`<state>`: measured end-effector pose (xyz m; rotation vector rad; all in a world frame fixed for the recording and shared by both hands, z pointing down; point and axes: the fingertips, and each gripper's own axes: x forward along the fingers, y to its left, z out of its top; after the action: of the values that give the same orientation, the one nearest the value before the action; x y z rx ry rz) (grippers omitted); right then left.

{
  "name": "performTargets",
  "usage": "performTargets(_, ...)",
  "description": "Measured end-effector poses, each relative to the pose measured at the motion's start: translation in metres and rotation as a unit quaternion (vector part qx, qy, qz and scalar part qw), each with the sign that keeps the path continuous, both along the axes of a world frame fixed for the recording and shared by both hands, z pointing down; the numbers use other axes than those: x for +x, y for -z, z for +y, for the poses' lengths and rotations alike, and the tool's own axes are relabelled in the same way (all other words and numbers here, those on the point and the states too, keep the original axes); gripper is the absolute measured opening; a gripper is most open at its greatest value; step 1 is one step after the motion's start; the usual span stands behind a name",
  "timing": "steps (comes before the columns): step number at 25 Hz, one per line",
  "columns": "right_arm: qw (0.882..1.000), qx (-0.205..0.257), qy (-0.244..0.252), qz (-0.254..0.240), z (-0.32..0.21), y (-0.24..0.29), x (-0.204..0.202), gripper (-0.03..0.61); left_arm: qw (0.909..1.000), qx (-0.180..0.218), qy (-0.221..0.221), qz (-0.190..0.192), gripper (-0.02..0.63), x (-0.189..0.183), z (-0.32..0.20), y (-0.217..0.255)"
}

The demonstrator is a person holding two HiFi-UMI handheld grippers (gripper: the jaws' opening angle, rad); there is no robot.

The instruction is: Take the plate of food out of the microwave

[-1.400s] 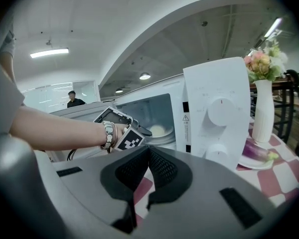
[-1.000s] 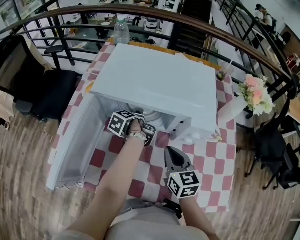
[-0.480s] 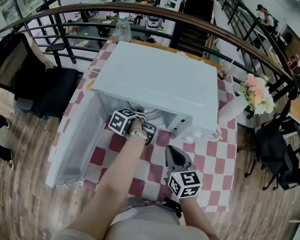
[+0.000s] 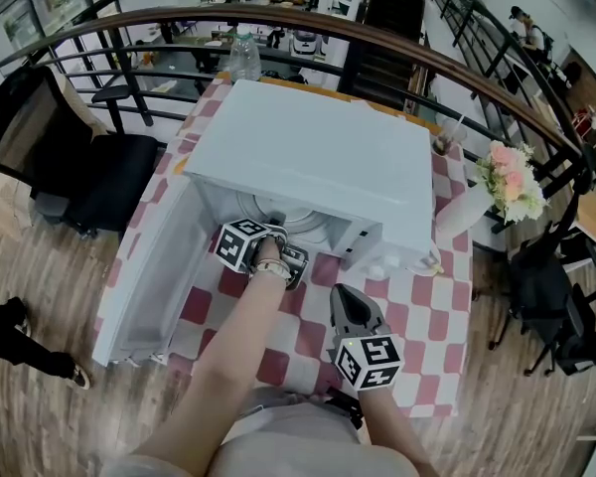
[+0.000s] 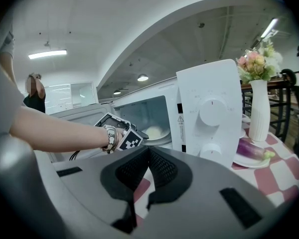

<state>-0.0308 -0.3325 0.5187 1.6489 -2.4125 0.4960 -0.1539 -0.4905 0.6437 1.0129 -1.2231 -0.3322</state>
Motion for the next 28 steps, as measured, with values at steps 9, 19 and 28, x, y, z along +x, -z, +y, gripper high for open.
performTargets(9,1.000,0.006,0.002,-0.002,0.004,0.004,-0.001,0.023,1.0000,0.005,-0.004,0.008,0.297,-0.001,0.008,0.003)
performTargets(19,1.000,0.010,-0.008,-0.010,0.006,0.007,0.005,0.023,0.9996,0.014,-0.009,0.022,0.229,-0.002,0.016,0.010)
performTargets(28,1.000,0.014,-0.014,-0.015,0.008,0.009,0.007,0.023,0.9987,0.028,-0.007,0.043,0.161,-0.002,0.024,0.016)
